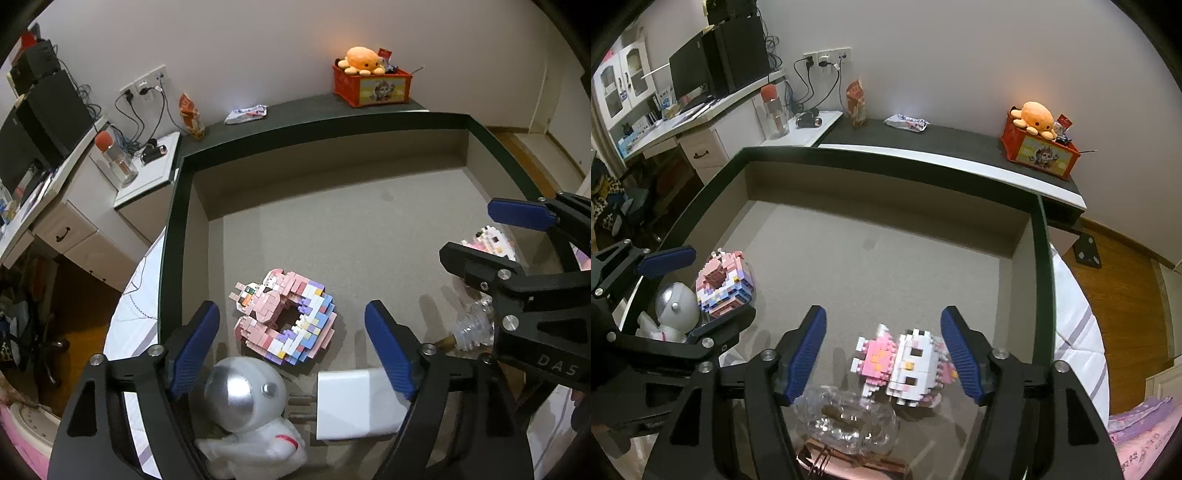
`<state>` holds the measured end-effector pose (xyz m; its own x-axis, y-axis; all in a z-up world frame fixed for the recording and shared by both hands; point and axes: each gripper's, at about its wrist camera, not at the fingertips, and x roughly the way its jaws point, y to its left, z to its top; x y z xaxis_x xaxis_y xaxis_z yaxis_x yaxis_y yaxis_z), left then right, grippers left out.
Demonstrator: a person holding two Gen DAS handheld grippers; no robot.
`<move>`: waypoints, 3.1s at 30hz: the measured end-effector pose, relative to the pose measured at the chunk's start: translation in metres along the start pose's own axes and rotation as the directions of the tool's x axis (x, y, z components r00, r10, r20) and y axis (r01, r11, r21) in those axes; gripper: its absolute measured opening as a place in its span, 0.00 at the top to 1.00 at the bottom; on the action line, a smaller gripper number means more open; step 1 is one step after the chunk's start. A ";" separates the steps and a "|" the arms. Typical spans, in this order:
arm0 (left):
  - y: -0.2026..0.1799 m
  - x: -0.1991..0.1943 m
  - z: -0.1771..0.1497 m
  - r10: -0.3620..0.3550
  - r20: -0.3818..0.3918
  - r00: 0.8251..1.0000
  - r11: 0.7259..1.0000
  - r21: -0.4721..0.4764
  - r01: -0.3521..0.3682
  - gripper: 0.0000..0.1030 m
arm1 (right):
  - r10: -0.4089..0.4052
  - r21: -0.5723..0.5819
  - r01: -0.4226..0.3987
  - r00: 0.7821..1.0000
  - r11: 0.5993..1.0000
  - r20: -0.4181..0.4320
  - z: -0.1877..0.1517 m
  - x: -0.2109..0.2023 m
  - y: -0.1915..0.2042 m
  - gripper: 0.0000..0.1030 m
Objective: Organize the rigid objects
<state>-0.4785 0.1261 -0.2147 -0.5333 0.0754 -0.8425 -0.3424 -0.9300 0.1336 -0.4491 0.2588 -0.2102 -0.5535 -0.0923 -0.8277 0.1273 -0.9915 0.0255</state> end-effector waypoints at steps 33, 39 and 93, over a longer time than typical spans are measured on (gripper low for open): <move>0.016 -0.183 -0.178 -0.005 0.340 0.940 0.975 -0.206 0.080 0.00 | -0.013 0.084 -0.023 0.914 0.996 0.406 -0.145 -0.182 0.023 0.16; 0.009 -0.178 -0.205 -0.001 0.300 0.954 0.981 -0.183 0.059 0.00 | -0.029 0.133 -0.026 0.918 0.991 0.396 -0.178 -0.181 0.026 0.16; -0.072 -0.080 -0.172 -0.153 0.086 0.985 0.987 -0.030 0.156 0.31 | -0.001 0.228 -0.044 0.981 0.973 0.195 -0.224 -0.103 -0.017 0.00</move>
<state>-0.2781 0.1254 -0.2465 -0.5394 0.2472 -0.8050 -0.3979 -0.9173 -0.0151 -0.2100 0.3061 -0.2513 -0.7038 -0.1072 -0.7023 -0.0392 -0.9812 0.1890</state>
